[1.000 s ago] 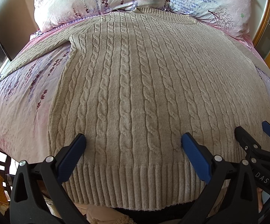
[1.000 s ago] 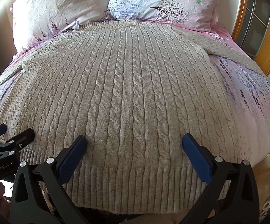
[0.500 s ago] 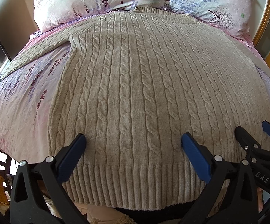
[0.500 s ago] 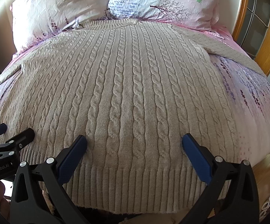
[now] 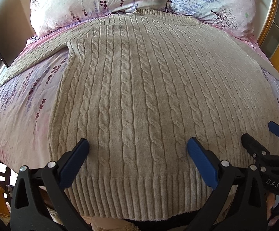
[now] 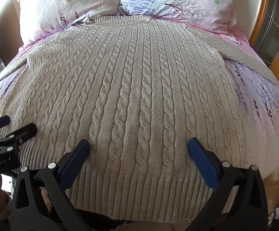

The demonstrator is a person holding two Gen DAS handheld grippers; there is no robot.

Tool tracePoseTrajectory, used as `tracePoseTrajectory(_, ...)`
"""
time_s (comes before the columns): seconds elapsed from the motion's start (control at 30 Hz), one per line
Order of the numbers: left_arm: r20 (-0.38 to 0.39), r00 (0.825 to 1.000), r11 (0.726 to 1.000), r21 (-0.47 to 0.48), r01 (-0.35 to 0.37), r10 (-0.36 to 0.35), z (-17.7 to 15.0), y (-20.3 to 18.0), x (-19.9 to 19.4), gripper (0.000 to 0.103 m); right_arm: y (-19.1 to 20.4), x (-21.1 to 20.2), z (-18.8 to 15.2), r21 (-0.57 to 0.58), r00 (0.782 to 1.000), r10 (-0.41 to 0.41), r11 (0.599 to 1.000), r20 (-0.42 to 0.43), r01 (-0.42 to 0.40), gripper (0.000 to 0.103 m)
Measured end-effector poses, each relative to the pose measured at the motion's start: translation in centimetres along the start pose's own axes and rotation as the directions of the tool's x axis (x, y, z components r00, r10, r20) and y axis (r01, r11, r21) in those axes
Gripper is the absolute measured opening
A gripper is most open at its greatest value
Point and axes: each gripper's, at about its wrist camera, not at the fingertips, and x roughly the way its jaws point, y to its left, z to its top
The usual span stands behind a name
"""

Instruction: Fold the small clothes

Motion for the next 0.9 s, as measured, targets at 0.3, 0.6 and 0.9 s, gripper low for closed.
tracePoseTrajectory(0.3,0.054,0.997,0.997,0.047,0.061,-0.063,3.0,0.0,0.5,0.101,-1.5,0.1,1.2,-0.048,0.995,0.091,0.995,0.048,-0.089,0.102)
tracePoseTrajectory(0.6,0.195,0.97,0.989,0.013,0.148,-0.148,6.8,2.0,-0.5,0.101,-19.2,1.2,8.4,0.49,0.987,0.058,0.863,0.149,-0.125,0.08)
tracePoseTrajectory(0.9,0.25,0.948,0.978,-0.014,0.209,-0.199,8.7,3.6,-0.1,0.101,-33.2,4.8,9.2,0.823,0.986,-0.024,0.554,0.166,-0.125,0.047)
